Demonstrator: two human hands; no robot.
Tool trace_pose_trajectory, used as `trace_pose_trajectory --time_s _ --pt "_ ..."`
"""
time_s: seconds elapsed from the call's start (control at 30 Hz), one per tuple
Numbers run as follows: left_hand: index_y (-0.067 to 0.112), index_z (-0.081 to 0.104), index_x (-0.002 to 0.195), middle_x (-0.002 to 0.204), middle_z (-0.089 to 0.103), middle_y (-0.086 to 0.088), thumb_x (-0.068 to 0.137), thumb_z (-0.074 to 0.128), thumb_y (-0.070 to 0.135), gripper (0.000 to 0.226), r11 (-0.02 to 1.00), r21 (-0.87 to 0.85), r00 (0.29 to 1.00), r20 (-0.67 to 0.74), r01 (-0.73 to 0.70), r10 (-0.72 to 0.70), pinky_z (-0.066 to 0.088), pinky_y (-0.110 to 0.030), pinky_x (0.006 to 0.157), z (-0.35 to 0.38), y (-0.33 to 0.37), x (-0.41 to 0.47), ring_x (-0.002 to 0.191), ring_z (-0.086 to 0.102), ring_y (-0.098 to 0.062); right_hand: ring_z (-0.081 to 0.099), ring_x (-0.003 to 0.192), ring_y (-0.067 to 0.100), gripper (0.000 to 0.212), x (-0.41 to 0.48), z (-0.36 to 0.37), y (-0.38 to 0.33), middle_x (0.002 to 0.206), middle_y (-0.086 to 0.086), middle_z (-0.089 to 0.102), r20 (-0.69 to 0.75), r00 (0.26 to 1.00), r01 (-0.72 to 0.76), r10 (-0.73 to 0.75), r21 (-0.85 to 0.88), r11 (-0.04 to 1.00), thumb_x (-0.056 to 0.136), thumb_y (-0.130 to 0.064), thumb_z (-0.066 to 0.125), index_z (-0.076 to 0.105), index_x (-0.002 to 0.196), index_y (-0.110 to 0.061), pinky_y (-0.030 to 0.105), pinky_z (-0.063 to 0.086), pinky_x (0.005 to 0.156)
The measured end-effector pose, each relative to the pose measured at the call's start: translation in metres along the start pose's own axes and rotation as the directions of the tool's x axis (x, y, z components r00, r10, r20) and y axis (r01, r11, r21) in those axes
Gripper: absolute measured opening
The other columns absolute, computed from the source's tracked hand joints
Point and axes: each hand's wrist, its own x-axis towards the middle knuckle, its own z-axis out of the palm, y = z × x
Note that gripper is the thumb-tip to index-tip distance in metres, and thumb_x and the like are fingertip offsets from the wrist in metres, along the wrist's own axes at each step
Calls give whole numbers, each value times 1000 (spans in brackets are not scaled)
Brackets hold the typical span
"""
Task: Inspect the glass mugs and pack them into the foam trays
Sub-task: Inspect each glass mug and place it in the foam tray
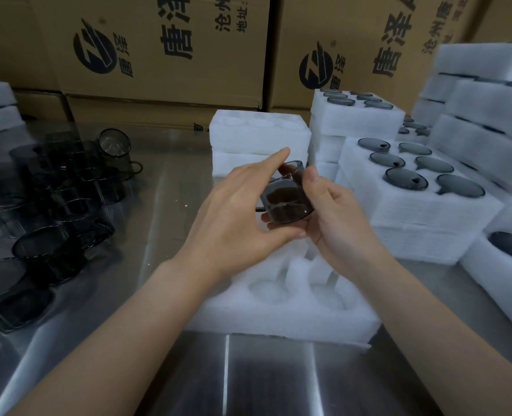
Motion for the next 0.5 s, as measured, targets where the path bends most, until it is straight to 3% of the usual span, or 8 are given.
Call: trace_pose_trajectory --time_s 0.1,0.27,0.37,0.43,0.5 --pt "13 45 143 139 54 2 77 79 26 75 1000 22 1000 2 -6 6 49 -38 98 3 -2 -2 127 51 -14 72 95 32 49 0 1 1 100 14 74 -62 998 3 -6 -55 999 81 -58 62 76 100 -14 41 58 74" --pt "13 41 142 146 46 -2 74 83 13 79 990 -53 990 44 -132 134 38 -28 110 3 -5 -2 139 39 -16 70 92 38 43 2 -3 -4 99 21 72 -122 990 -65 71 54 996 85 -42 58 73 100 -4 43 61 68" --pt "18 34 146 149 37 8 78 78 7 81 975 -115 979 55 -189 196 30 -24 115 2 -4 -2 145 27 -14 70 95 29 48 3 -3 -8 107 15 71 73 978 -203 193 181 962 89 -45 54 68 117 -8 45 59 74" --pt "26 27 149 149 32 22 78 76 7 89 979 -141 985 76 -144 155 26 -32 118 1 -2 0 147 20 -10 64 112 30 65 4 -3 -9 126 15 64 233 936 -312 263 206 928 90 -53 49 53 138 -10 45 54 88" --pt "34 22 149 145 32 27 77 76 14 92 990 -114 991 95 -80 91 16 -37 121 0 -2 2 148 15 -9 61 116 32 71 5 -4 -8 129 15 62 321 909 -340 267 199 919 90 -57 45 47 143 -9 40 53 90"
